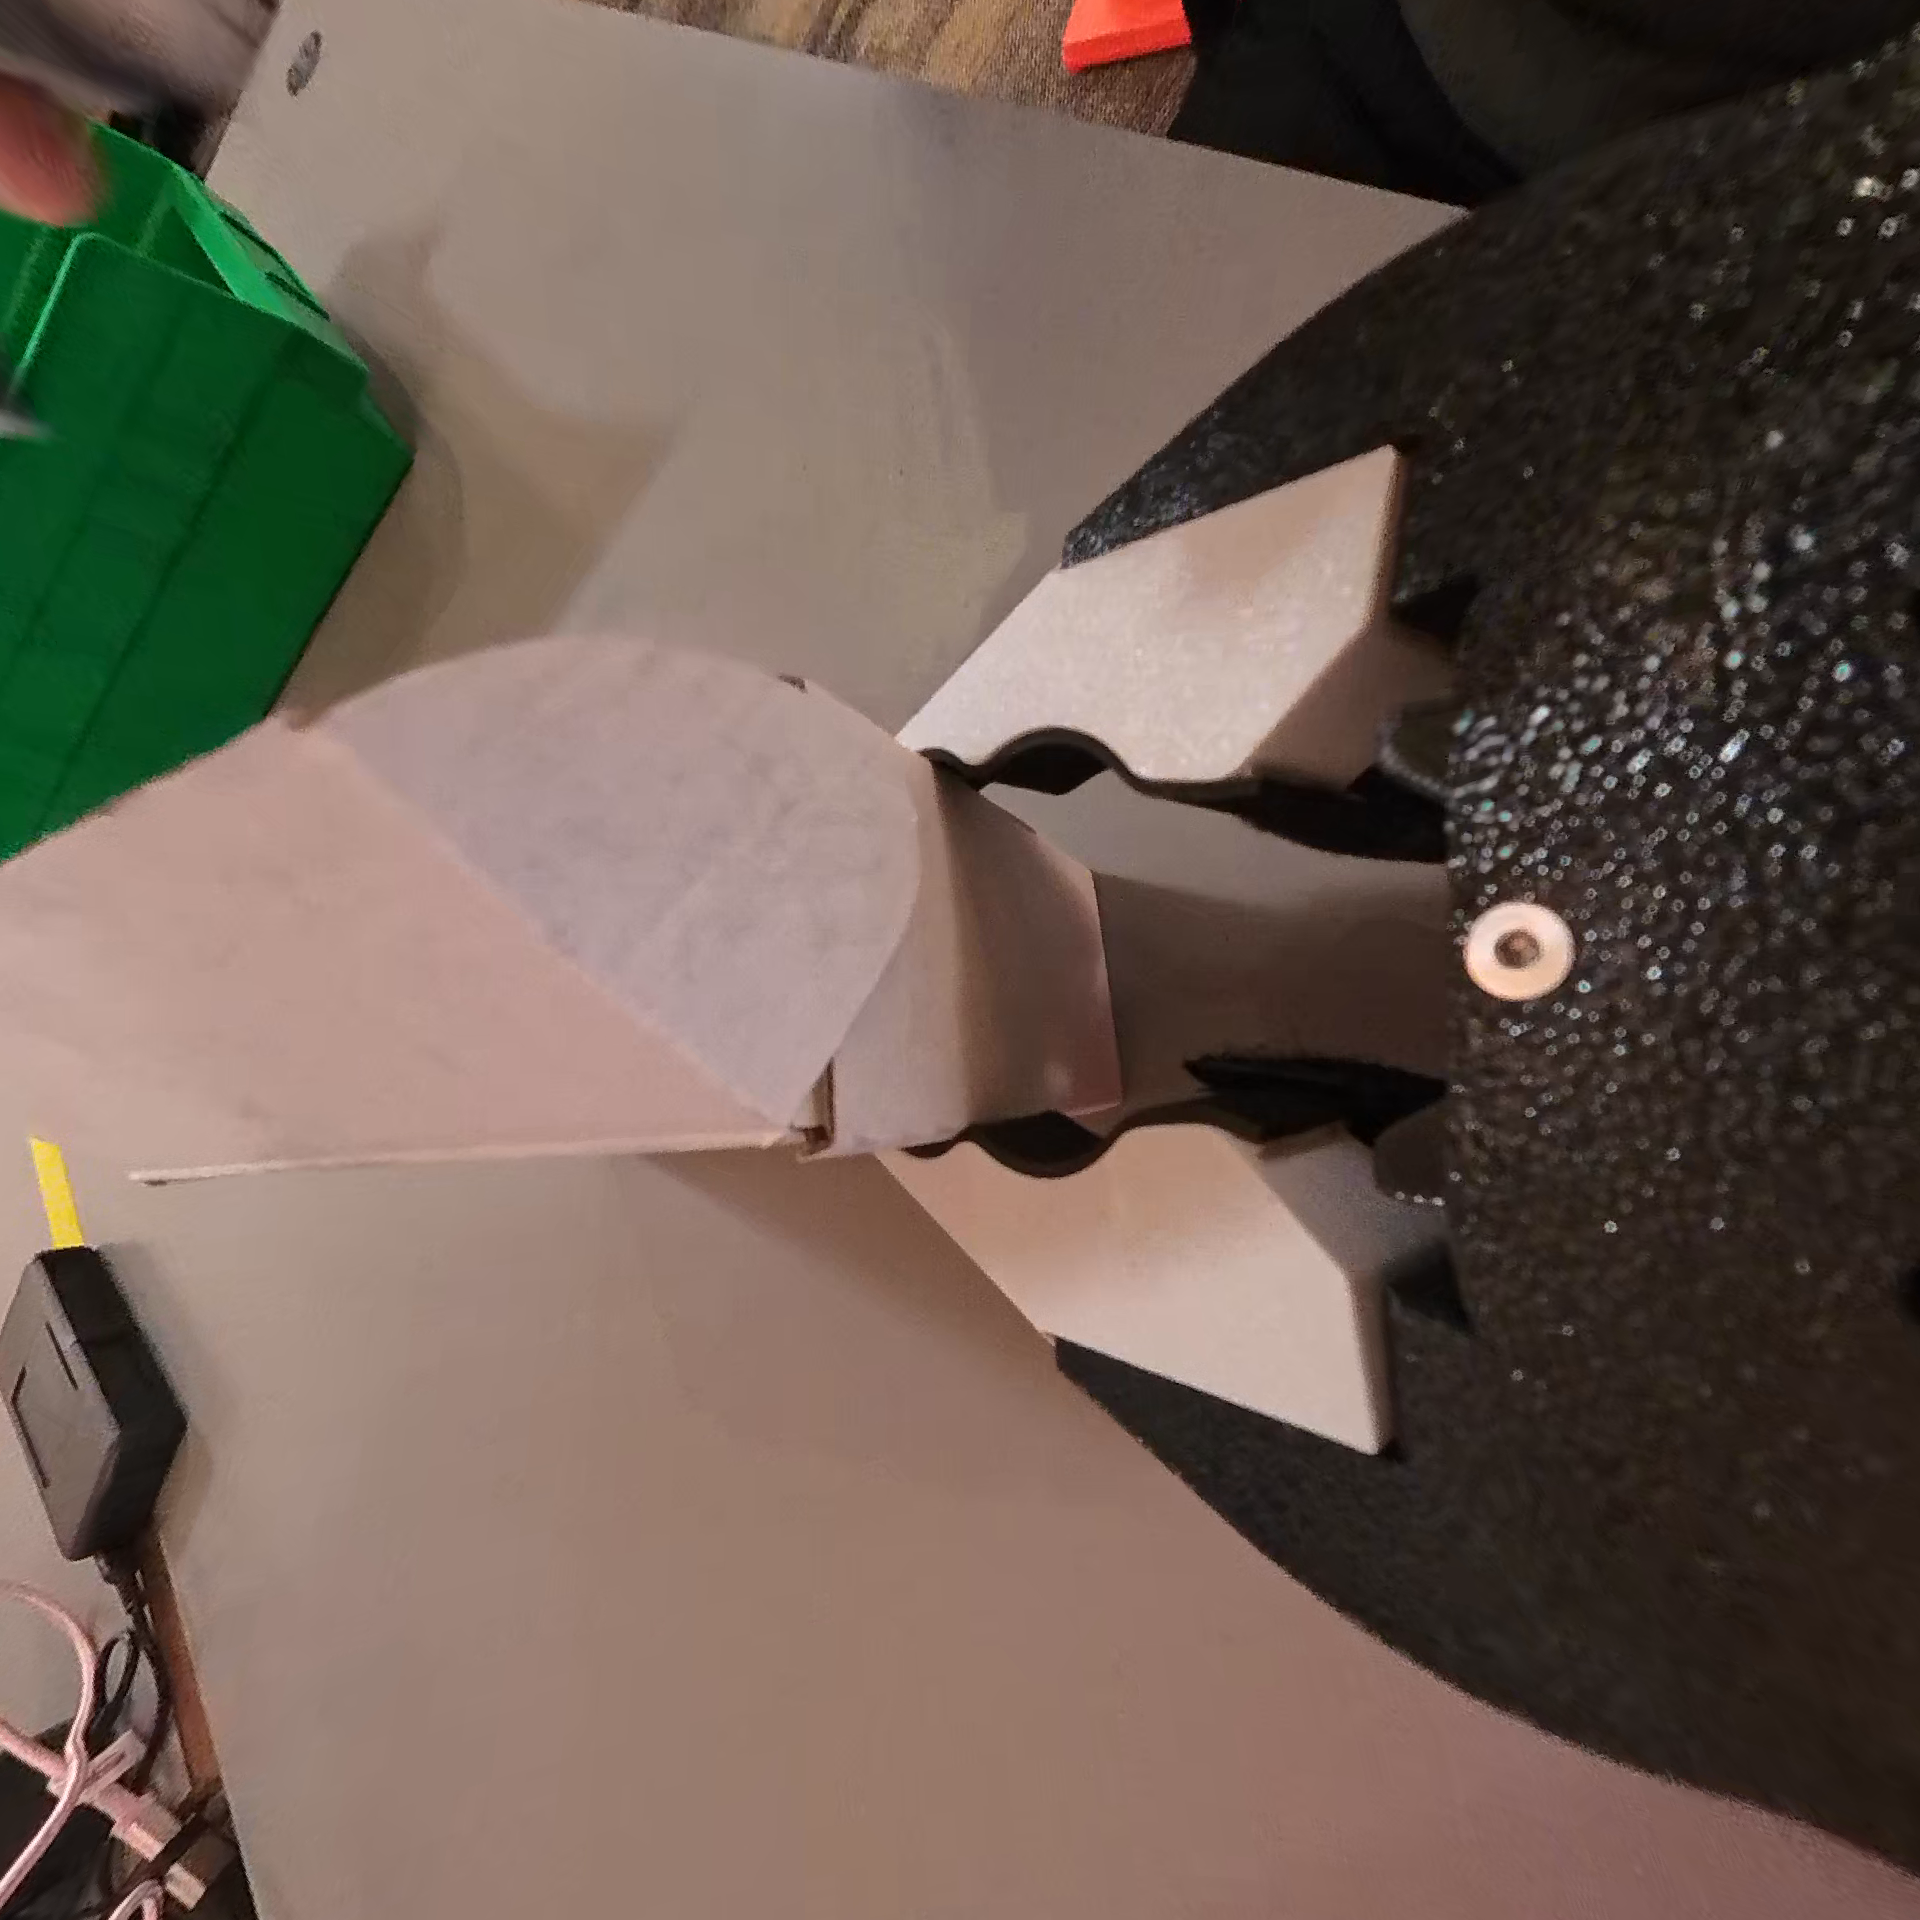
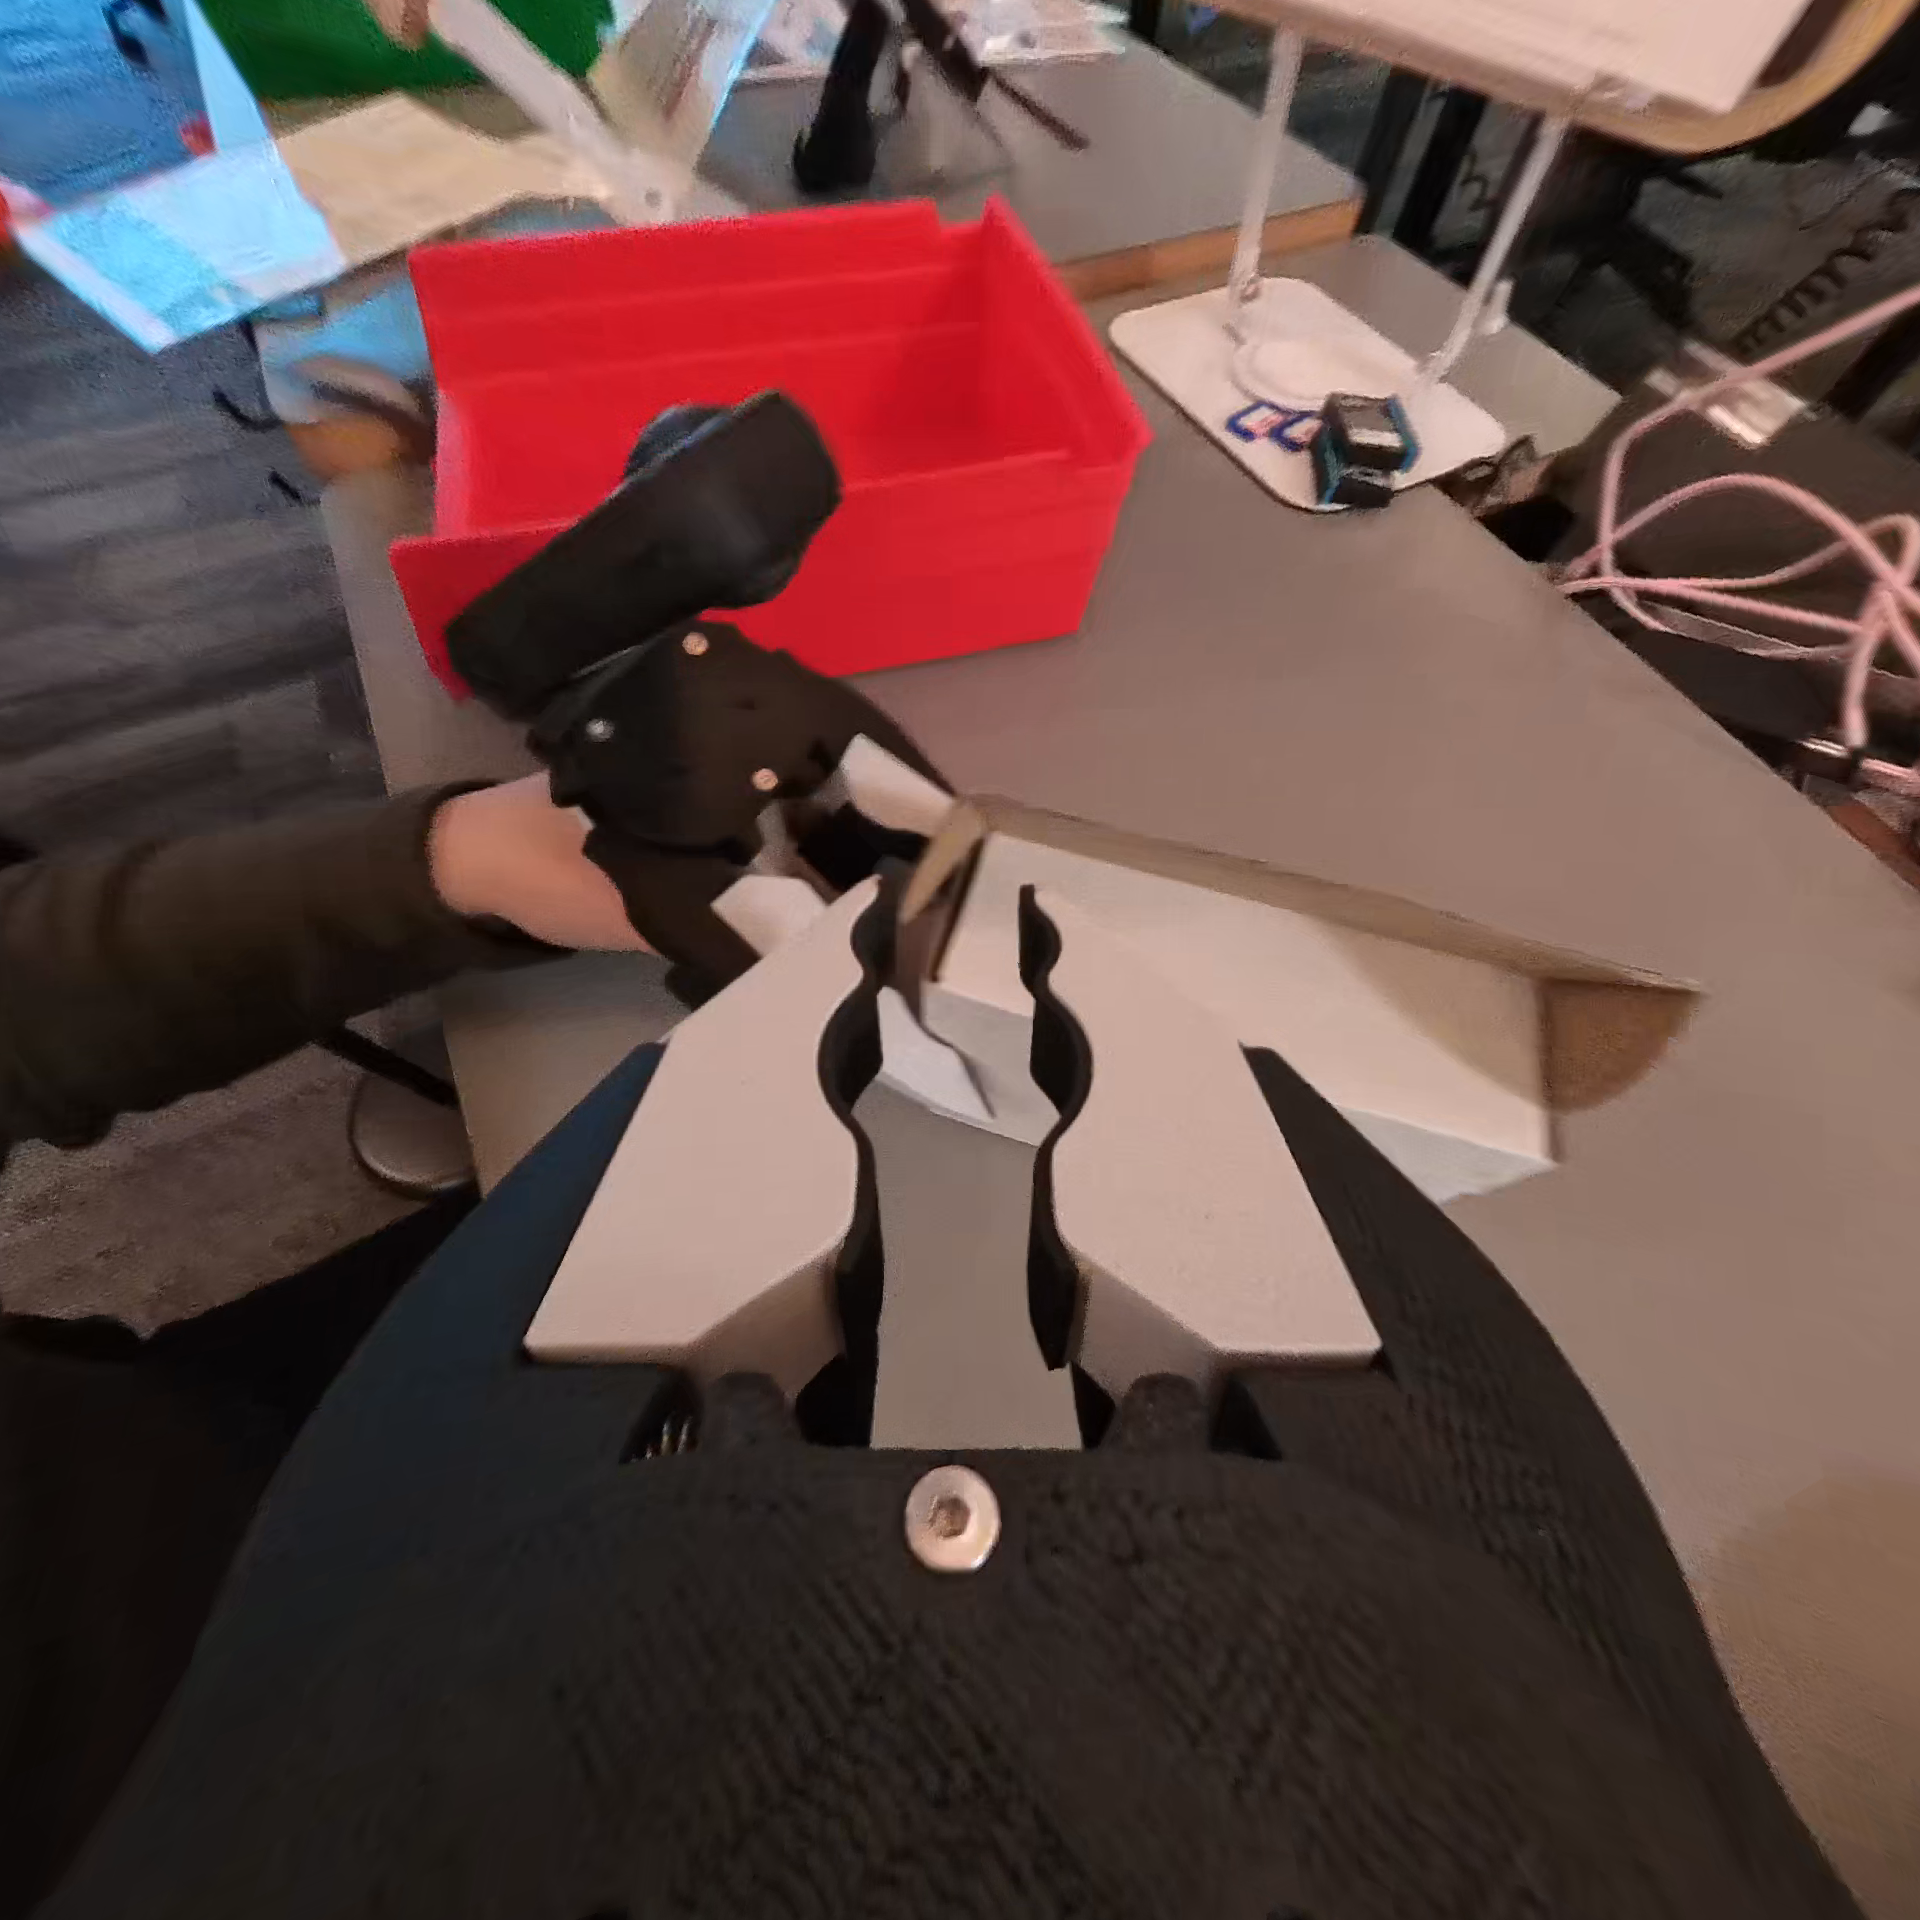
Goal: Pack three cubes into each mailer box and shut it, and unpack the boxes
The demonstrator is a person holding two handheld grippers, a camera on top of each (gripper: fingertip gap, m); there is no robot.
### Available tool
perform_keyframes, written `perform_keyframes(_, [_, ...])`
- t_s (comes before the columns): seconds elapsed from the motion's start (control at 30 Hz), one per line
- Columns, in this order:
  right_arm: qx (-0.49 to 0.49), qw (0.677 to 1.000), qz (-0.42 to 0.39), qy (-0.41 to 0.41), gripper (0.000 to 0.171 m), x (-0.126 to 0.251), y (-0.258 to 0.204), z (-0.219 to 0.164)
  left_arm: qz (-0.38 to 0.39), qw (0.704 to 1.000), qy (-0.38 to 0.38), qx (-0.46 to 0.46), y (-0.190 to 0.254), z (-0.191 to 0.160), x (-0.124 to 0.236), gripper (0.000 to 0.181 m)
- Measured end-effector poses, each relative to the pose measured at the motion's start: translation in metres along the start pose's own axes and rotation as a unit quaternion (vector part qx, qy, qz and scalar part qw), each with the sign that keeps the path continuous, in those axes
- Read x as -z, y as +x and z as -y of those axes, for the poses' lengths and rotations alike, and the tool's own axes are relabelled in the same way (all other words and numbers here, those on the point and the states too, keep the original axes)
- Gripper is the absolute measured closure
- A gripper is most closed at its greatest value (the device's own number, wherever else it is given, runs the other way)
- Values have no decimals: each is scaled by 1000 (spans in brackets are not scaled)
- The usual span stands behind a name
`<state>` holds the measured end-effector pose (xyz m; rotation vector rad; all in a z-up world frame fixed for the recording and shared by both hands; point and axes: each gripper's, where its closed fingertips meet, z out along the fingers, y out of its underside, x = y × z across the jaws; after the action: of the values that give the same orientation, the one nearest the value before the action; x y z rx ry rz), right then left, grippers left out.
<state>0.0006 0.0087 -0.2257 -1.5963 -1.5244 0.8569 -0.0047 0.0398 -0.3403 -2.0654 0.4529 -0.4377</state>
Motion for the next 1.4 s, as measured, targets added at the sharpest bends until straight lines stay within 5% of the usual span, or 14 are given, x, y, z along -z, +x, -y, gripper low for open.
perform_keyframes(0.2, [-5, 1000, -22, 10, 153, -37, -11, -4, 7, 1000, -2, -4, 0, 0, -1, 120])
perform_keyframes(0.3, [15, 998, -56, 13, 166, -39, 1, -1, 6, 1000, -2, -2, 0, 0, -1, 120])
perform_keyframes(0.63, [85, 994, -69, -12, 171, -38, 6, 4, 10, 1000, -2, -8, 1, 1, -1, 120])
perform_keyframes(1.4, [-28, 997, -47, 45, 171, -34, 6, 3, 20, 1000, -6, -14, 2, 2, -3, 120])
